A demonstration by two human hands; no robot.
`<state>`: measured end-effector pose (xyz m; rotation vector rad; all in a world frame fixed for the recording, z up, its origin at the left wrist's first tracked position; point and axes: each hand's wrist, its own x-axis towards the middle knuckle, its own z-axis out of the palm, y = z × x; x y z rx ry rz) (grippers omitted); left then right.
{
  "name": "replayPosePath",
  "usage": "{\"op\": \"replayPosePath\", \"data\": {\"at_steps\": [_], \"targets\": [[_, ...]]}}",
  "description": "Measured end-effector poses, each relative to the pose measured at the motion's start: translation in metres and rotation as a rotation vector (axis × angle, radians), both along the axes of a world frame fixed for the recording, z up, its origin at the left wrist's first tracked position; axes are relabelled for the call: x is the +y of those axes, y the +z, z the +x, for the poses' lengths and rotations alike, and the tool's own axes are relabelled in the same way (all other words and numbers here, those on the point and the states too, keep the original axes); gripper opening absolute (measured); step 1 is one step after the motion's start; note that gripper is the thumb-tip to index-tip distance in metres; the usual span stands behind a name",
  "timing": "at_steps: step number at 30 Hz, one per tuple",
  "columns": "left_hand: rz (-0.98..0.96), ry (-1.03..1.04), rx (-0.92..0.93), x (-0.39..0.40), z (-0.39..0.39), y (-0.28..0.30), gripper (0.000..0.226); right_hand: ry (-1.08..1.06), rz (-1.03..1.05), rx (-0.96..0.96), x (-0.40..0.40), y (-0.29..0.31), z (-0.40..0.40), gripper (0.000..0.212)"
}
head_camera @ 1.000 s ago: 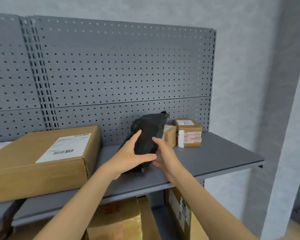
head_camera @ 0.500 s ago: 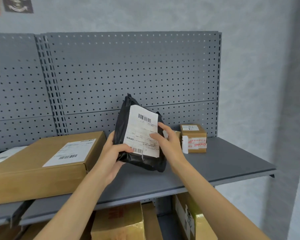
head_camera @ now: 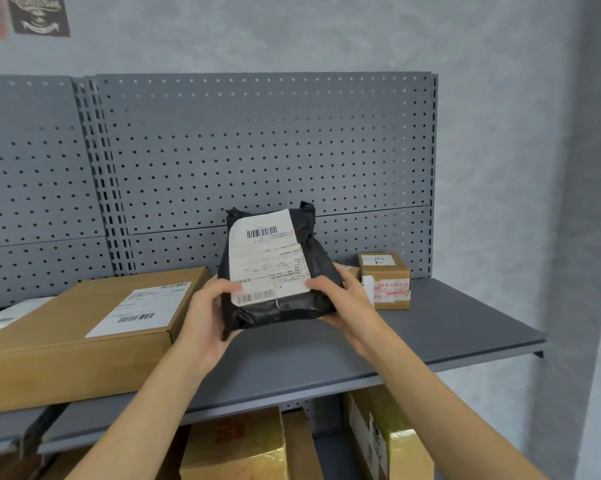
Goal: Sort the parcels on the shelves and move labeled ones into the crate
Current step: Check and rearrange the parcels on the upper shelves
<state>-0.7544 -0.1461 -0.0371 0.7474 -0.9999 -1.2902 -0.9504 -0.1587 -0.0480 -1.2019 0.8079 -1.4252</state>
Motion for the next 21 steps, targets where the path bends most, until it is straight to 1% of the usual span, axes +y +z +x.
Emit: {"op": "replayPosePath", "data": {"at_steps": [2, 3, 5, 6, 8, 10, 11, 13, 14, 16, 19, 21], "targets": [[-0.029, 0.134, -0.063, -0.003, 0.002, 0.001, 0.072, -0.076, -0.014, -0.049, 0.0, 0.004, -0.004, 0.047], [-0.068, 0.219, -0.135, -0.003, 0.003, 0.003, 0.083, -0.109, -0.029, -0.078, 0.0, 0.007, -0.008, 0.052], [-0.191, 0.361, -0.343, 0.0, 0.003, 0.007, 0.103, -0.17, -0.065, -0.155, 0.0, 0.013, -0.014, 0.059], [-0.263, 0.407, -0.446, 0.003, 0.003, 0.009, 0.109, -0.197, -0.08, -0.171, 0.001, 0.017, -0.017, 0.061], [-0.409, 0.436, -0.656, 0.008, 0.003, 0.015, 0.114, -0.247, -0.122, -0.113, 0.003, 0.023, -0.021, 0.063], [-0.516, 0.411, -0.851, 0.011, 0.002, 0.025, 0.108, -0.257, -0.175, -0.014, 0.005, 0.028, -0.021, 0.068], [-0.537, 0.389, -0.946, 0.012, 0.001, 0.031, 0.103, -0.241, -0.186, 0.02, 0.006, 0.03, -0.02, 0.071], [-0.521, 0.332, -1.115, 0.013, -0.002, 0.04, 0.097, -0.187, -0.192, 0.072, 0.008, 0.034, -0.018, 0.073], [-0.494, 0.292, -1.156, 0.014, -0.003, 0.043, 0.094, -0.162, -0.2, 0.095, 0.01, 0.036, -0.017, 0.072], [-0.431, 0.192, -1.135, 0.015, -0.003, 0.042, 0.078, -0.146, -0.223, 0.131, 0.011, 0.038, -0.015, 0.069], [-0.418, 0.112, -1.132, 0.016, -0.004, 0.035, 0.039, -0.159, -0.255, 0.162, 0.012, 0.037, -0.015, 0.06], [-0.426, 0.092, -1.095, 0.015, -0.005, 0.034, 0.027, -0.166, -0.253, 0.158, 0.014, 0.037, -0.016, 0.056]]}}
